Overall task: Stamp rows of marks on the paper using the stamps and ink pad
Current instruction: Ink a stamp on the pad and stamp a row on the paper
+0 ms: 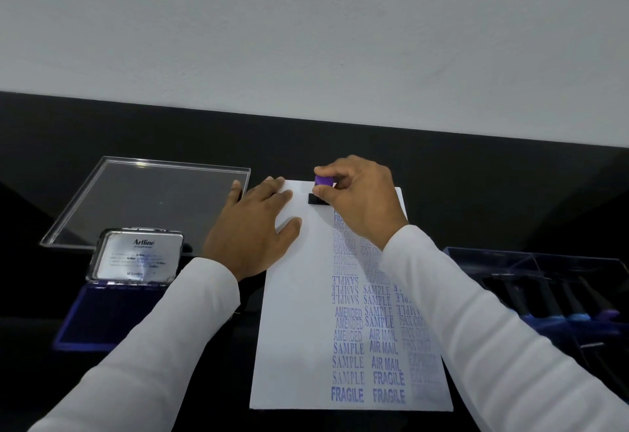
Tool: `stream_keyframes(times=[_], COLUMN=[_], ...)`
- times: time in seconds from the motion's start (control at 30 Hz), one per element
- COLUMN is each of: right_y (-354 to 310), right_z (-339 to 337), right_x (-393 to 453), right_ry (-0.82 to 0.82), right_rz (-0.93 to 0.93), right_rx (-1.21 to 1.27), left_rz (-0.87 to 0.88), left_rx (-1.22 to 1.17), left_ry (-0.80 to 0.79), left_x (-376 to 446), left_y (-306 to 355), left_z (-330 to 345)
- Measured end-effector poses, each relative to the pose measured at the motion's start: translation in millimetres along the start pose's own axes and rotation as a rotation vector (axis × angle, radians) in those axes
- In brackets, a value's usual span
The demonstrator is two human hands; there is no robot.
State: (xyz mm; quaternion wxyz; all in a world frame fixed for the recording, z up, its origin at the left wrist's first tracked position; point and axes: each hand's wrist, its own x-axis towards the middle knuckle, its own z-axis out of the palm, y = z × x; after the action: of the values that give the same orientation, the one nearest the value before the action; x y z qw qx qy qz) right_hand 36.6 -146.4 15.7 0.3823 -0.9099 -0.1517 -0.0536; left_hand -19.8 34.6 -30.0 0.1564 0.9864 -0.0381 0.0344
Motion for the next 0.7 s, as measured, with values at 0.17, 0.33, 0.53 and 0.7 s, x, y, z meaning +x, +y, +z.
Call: stream_keyframes(times=[0.17, 0.33, 0.53, 0.7], right_y=[0.7, -1.7, -4.9, -4.8], right_z=[-0.5, -1.5, -3.1, -3.5], right_x=[0.6, 3.0, 3.2, 2.1], right_ry=[-0.010, -0.023, -0.038, -0.043], right_rz=[0.000, 0.031, 0.052, 0.045], right_rx=[-0.011, -0.006, -0.015, -0.020], left_rz=[-0.004, -0.003, -0.003, 0.000], left_rx=[-0.008, -0.008, -0.003, -0.009], left_ry=[0.001, 0.004, 0.007, 0.014], left_x=[-0.2, -0.6, -0.5, -1.1], left_y=[1.4, 1.5, 2.1, 1.3], left_z=[-0.5, -2.1, -2.2, -1.6])
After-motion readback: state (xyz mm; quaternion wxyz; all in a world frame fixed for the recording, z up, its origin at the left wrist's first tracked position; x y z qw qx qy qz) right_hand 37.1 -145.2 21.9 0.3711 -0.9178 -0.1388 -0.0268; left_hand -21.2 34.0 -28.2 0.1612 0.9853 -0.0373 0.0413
